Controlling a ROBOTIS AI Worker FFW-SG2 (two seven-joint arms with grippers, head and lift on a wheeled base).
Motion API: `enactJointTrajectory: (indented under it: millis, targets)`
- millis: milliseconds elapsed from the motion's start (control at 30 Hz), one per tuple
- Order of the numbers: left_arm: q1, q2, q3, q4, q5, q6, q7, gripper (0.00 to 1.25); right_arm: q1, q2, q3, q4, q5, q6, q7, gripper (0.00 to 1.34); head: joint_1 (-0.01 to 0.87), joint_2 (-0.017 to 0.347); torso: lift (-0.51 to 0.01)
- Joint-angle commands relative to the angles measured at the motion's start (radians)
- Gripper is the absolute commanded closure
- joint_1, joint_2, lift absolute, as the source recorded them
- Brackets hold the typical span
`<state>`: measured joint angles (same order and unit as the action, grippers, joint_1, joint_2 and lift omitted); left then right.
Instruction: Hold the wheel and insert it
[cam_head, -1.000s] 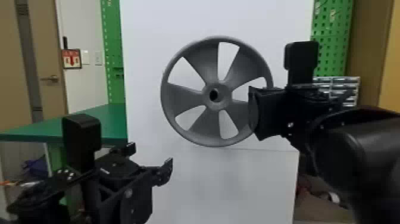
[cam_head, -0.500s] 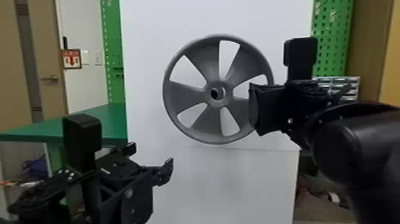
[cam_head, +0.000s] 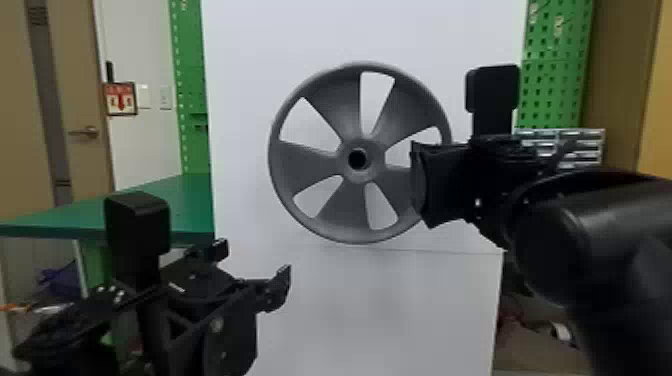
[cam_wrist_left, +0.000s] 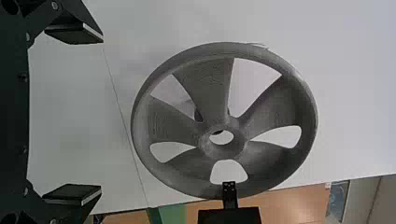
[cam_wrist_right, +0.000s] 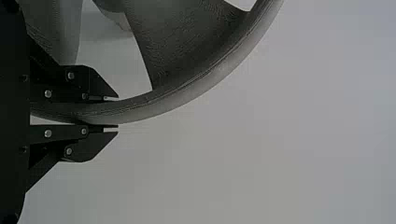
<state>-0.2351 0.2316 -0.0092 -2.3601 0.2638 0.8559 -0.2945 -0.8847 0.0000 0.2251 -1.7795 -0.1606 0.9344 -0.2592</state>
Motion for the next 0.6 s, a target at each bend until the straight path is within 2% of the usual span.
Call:
enactJointTrajectory:
  millis: [0, 567]
  targets:
    - [0.000, 0.000, 0.000, 0.001, 0.002, 0.000, 0.000, 0.15, -0.010, 0.001, 0.003, 0.022, 0.003, -0.003, 0.000, 1.15, 0.179, 0.103, -0.492]
    - [-0.003, 0.000, -0.003, 0.002, 0.002, -0.002, 0.001, 0.15, -0.034, 0.001, 0.007, 0.083, 0.004, -0.023, 0.000, 1.15, 0.179, 0.103, -0.492]
